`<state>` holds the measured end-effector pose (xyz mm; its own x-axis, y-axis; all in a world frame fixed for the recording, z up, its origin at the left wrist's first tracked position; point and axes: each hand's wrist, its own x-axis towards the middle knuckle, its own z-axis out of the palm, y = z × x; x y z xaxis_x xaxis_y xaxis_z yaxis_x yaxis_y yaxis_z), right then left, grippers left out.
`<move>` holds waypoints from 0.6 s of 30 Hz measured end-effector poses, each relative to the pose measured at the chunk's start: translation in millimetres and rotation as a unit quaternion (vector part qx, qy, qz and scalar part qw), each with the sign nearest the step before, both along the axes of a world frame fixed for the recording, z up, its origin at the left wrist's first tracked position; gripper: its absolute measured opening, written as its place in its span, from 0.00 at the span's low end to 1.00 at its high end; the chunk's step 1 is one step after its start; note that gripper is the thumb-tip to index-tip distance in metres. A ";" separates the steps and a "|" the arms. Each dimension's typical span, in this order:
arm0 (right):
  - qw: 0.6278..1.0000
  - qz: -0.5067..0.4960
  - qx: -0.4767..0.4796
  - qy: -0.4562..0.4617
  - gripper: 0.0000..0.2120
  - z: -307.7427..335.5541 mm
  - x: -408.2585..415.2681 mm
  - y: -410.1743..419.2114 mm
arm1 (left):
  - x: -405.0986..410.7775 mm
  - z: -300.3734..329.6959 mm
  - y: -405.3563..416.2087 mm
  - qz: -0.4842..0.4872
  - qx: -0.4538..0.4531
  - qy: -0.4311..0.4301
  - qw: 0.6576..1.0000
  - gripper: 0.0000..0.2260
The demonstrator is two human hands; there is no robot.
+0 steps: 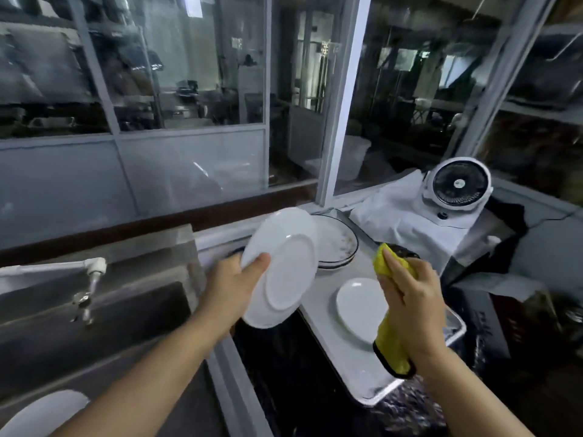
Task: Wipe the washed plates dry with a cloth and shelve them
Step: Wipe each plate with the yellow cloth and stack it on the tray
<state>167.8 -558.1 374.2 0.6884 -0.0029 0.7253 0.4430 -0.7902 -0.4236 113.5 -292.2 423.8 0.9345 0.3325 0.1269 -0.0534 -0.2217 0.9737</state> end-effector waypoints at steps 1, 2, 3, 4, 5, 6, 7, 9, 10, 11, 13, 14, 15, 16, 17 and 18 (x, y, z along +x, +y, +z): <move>1.000 -0.010 0.009 0.013 0.18 -6.1 5.3 -21.2 | 13.2 -8.3 -19.0 -0.010 0.036 0.007 0.999 0.07; 0.999 -0.020 0.017 0.031 0.19 -12.4 10.2 -40.6 | 25.8 -17.2 -37.0 -0.020 0.071 0.007 0.997 0.07; 0.998 -0.032 0.026 0.050 0.20 -18.7 14.8 -58.5 | 37.9 -26.7 -54.2 -0.032 0.113 0.003 0.993 0.09; 0.996 -0.045 0.036 0.066 0.21 -24.7 18.9 -75.0 | 49.3 -35.3 -70.7 -0.046 0.162 -0.005 0.986 0.12; 0.995 -0.056 0.045 0.075 0.20 -30.5 22.7 -89.8 | 58.8 -42.6 -86.1 -0.063 0.215 -0.011 0.975 0.14; 0.993 -0.063 0.053 0.082 0.20 -36.0 25.8 -102.6 | 69.9 -51.7 -99.4 -0.085 0.269 -0.021 0.959 0.16; 0.992 -0.065 0.060 0.091 0.20 -42.0 28.3 -114.8 | 80.7 -60.4 -111.9 -0.109 0.320 -0.034 0.941 0.19; 0.988 -0.068 0.083 0.111 0.20 -51.7 30.2 -134.3 | 102.5 -78.4 -135.0 -0.146 0.405 -0.068 0.900 0.26; 0.985 -0.074 0.097 0.120 0.21 -55.1 30.6 -142.4 | 112.5 -88.1 -144.9 -0.171 0.451 -0.087 0.872 0.26; 0.982 -0.082 0.111 0.127 0.21 -57.7 31.0 -149.8 | 121.0 -98.8 -153.4 -0.202 0.488 -0.091 0.844 0.23; 0.977 -0.103 0.124 0.141 0.22 -62.4 32.2 -161.7 | 134.1 -121.8 -168.6 -0.237 0.542 -0.104 0.800 0.19; 0.974 -0.111 0.127 0.151 0.22 -64.7 32.6 -166.9 | 141.0 -135.1 -175.0 -0.244 0.560 -0.132 0.781 0.18; 0.971 -0.116 0.131 0.160 0.22 -67.1 33.1 -171.9 | 147.6 -147.3 -180.6 -0.249 0.570 -0.165 0.765 0.18; 0.969 -0.121 0.134 0.166 0.22 -69.5 33.5 -176.4 | 153.5 -157.4 -186.1 -0.252 0.582 -0.192 0.749 0.18; 0.968 -0.125 0.135 0.171 0.22 -72.4 33.8 -180.5 | 158.2 -167.5 -190.6 -0.248 0.596 -0.223 0.731 0.17; 0.966 -0.129 0.136 0.175 0.22 -75.0 34.4 -183.5 | 163.2 -177.2 -193.9 -0.251 0.607 -0.246 0.713 0.16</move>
<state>202.3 -741.7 299.2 0.8424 -0.3656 0.3959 0.0377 -0.6929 -0.7201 276.7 -486.2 246.6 0.6399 -0.6619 0.3904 -0.6911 -0.7178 -0.0843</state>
